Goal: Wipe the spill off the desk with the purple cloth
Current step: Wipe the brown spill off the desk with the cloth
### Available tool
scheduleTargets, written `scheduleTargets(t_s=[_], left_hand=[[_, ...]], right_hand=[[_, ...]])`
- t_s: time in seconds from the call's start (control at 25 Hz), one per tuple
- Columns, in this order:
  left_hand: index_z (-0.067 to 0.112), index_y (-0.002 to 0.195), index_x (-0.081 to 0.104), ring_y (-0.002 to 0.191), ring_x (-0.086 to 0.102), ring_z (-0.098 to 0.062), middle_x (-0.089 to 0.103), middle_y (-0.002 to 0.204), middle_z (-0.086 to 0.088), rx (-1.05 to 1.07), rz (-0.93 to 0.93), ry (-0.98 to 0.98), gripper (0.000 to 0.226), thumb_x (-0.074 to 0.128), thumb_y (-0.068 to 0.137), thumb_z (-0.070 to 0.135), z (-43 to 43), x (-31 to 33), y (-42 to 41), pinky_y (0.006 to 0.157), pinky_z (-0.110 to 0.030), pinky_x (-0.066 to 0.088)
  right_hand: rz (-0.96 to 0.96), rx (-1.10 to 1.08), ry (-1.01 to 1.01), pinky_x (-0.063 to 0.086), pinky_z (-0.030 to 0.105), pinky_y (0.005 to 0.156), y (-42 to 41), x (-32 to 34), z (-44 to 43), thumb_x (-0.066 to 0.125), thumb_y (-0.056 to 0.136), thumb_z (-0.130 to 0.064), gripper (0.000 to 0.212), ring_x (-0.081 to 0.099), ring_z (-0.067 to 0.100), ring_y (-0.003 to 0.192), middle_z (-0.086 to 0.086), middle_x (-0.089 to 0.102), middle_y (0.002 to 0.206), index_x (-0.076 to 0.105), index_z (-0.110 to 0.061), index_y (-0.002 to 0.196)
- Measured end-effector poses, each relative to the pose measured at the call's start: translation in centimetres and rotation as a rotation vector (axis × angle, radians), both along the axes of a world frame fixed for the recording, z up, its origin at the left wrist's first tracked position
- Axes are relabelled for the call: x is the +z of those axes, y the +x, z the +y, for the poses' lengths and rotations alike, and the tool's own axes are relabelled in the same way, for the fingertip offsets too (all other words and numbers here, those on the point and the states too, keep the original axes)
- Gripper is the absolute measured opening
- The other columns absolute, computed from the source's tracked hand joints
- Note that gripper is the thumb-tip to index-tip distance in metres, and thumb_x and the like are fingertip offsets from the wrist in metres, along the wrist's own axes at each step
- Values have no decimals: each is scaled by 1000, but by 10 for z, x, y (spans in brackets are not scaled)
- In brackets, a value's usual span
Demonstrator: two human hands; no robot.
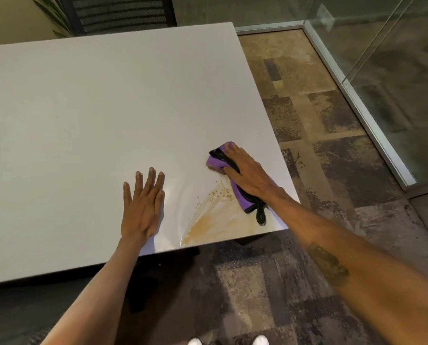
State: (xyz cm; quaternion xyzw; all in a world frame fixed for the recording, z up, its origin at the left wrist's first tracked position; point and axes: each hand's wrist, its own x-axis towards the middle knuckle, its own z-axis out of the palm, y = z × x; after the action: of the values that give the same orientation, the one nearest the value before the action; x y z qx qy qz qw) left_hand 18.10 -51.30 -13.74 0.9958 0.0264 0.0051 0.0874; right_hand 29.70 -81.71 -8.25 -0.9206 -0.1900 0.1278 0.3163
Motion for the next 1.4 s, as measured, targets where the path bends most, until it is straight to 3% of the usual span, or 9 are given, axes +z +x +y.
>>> scheduleTargets(t_s=[0.08,0.36,0.52,0.64,0.8,1.04,1.2,1.4], left_hand=[[34,164,6,160,-3,-23,1,172,9,-4,-6,-6,56,3,109,44,1,1,0,128,-52,-1],[31,162,14,160,1,-30,10,171,4,175,13,13,56,7,108,45,-10,8,-10,123,-61,1],[33,162,13,159,-4,-32,8,171,4,257,18,-18,56,11,108,47,-13,12,-15,120,-65,-4],[33,162,13,159,0,-34,10,170,2,270,27,-23,56,8,108,47,-14,14,-13,121,-67,2],[30,162,16,158,7,-37,16,170,-1,278,39,-46,54,13,110,43,-14,18,-11,122,-67,8],[29,163,15,159,2,-37,12,171,-1,274,50,-50,53,14,111,39,-16,22,-11,123,-66,4],[29,162,16,157,4,-38,13,170,-2,259,52,-38,52,14,110,36,-15,25,-12,122,-68,7],[28,162,17,157,4,-38,13,170,-2,257,52,-37,52,16,110,35,-19,30,-14,122,-67,6]], right_hand=[[13,127,-8,2,25,120,-24,2,8,42,107,-34,59,3,2,149,-3,10,168,20,-22,159],[-87,361,-25,4,29,127,-99,7,-50,51,103,-16,57,11,14,155,4,21,165,30,-10,155],[-123,185,4,6,34,127,-92,-2,-59,53,100,-9,59,13,17,154,5,21,163,31,-9,155],[-67,-7,37,10,43,127,-67,-9,-49,49,104,-14,57,7,15,154,4,16,164,25,-12,157],[65,-127,74,19,42,125,-29,-7,-28,47,105,-25,59,15,13,153,-5,18,165,21,-24,159],[139,132,99,15,37,123,-58,3,43,46,99,-50,63,19,10,151,-12,20,165,24,-36,157],[129,245,93,17,37,125,-99,-2,51,52,101,-35,59,17,9,153,-8,23,165,30,-30,156],[28,348,61,9,27,126,-123,-4,15,53,100,-17,58,16,8,153,-2,28,164,36,-18,154]])
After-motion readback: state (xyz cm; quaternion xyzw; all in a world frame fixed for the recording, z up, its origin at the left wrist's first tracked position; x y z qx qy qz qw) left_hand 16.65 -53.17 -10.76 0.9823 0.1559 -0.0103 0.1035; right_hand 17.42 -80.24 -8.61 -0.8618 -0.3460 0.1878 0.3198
